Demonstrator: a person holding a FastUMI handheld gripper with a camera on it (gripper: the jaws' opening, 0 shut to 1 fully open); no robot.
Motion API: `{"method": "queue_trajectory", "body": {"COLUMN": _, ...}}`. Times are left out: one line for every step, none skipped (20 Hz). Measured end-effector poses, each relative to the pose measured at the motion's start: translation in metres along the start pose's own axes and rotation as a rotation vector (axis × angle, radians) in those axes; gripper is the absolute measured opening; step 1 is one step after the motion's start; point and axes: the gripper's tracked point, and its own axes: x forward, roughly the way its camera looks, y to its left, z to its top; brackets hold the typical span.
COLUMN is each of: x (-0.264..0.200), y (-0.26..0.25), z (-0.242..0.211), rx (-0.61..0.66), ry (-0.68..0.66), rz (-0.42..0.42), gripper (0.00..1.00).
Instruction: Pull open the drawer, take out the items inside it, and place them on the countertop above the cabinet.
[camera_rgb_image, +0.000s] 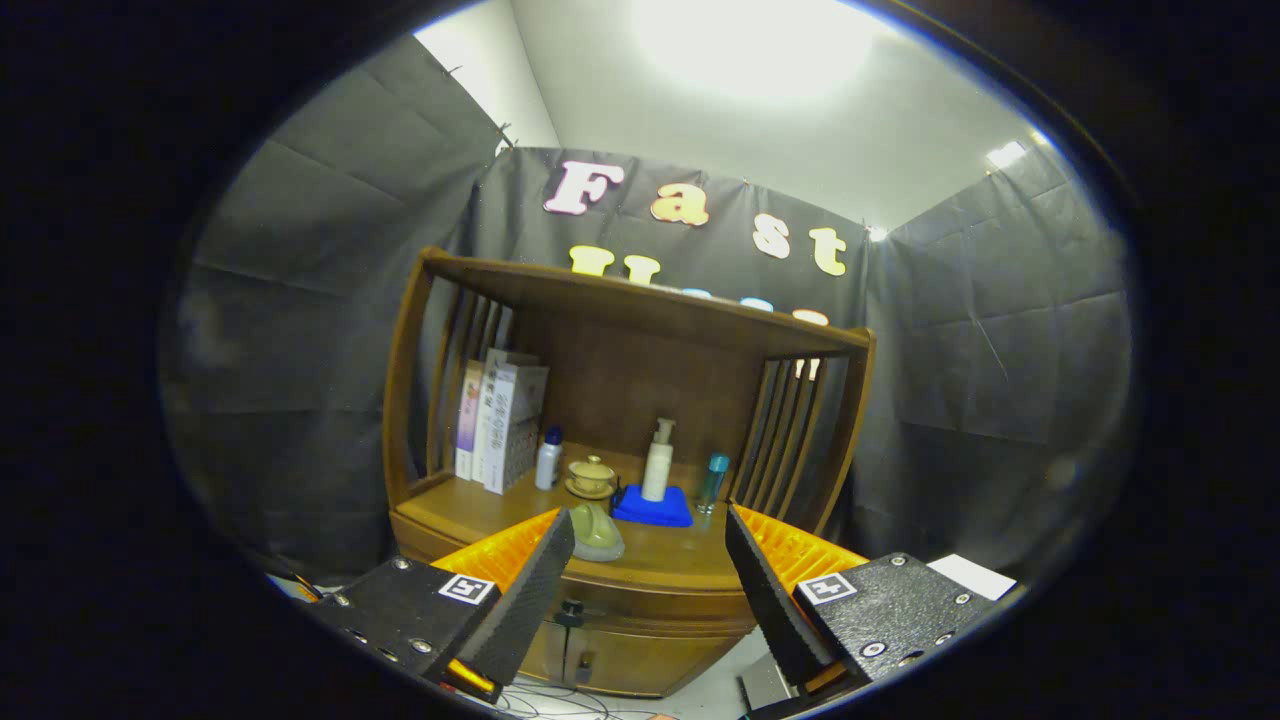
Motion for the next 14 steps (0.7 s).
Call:
{"method": "queue_trajectory", "body": {"x": -0.007, "y": 0.004, "z": 0.004, "rx": 0.001, "ry": -0.007, "rz": 0.001, "gripper": 0.94}}
{"method": "queue_trajectory", "body": {"x": -0.014, "y": 0.007, "z": 0.006, "rx": 0.001, "ry": -0.01, "rz": 0.002, "gripper": 0.94}}
{"method": "queue_trajectory", "body": {"x": -0.019, "y": 0.008, "z": 0.008, "rx": 0.006, "ry": -0.014, "rz": -0.007, "gripper": 0.94}}
{"method": "queue_trajectory", "body": {"x": -0.025, "y": 0.007, "z": 0.012, "rx": 0.022, "ry": -0.015, "rz": -0.02, "gripper": 0.94}}
{"method": "queue_trajectory", "body": {"x": -0.029, "y": 0.009, "z": 0.016, "rx": 0.042, "ry": -0.022, "rz": -0.019, "gripper": 0.94}}
{"method": "queue_trajectory", "body": {"x": -0.032, "y": 0.009, "z": 0.022, "rx": 0.067, "ry": -0.033, "rz": -0.018, "gripper": 0.94}}
{"method": "queue_trajectory", "body": {"x": -0.034, "y": 0.006, "z": 0.027, "rx": 0.089, "ry": -0.044, "rz": -0.023, "gripper": 0.94}}
{"method": "queue_trajectory", "body": {"x": -0.036, "y": 0.003, "z": 0.029, "rx": 0.111, "ry": -0.051, "rz": -0.025, "gripper": 0.94}}
{"method": "queue_trajectory", "body": {"x": -0.037, "y": 0.002, "z": 0.031, "rx": 0.123, "ry": -0.059, "rz": -0.02, "gripper": 0.94}}
{"method": "queue_trajectory", "body": {"x": -0.037, "y": -0.001, "z": 0.033, "rx": 0.126, "ry": -0.069, "rz": -0.017, "gripper": 0.94}}
{"method": "queue_trajectory", "body": {"x": -0.037, "y": -0.008, "z": 0.032, "rx": 0.118, "ry": -0.074, "rz": -0.025, "gripper": 0.94}}
{"method": "queue_trajectory", "body": {"x": -0.035, "y": -0.014, "z": 0.03, "rx": 0.103, "ry": -0.073, "rz": -0.039, "gripper": 0.94}}
{"method": "queue_trajectory", "body": {"x": -0.034, "y": -0.017, "z": 0.028, "rx": 0.093, "ry": -0.071, "rz": -0.044, "gripper": 0.94}}
{"method": "queue_trajectory", "body": {"x": -0.033, "y": -0.02, "z": 0.027, "rx": 0.086, "ry": -0.067, "rz": -0.043, "gripper": 0.94}}
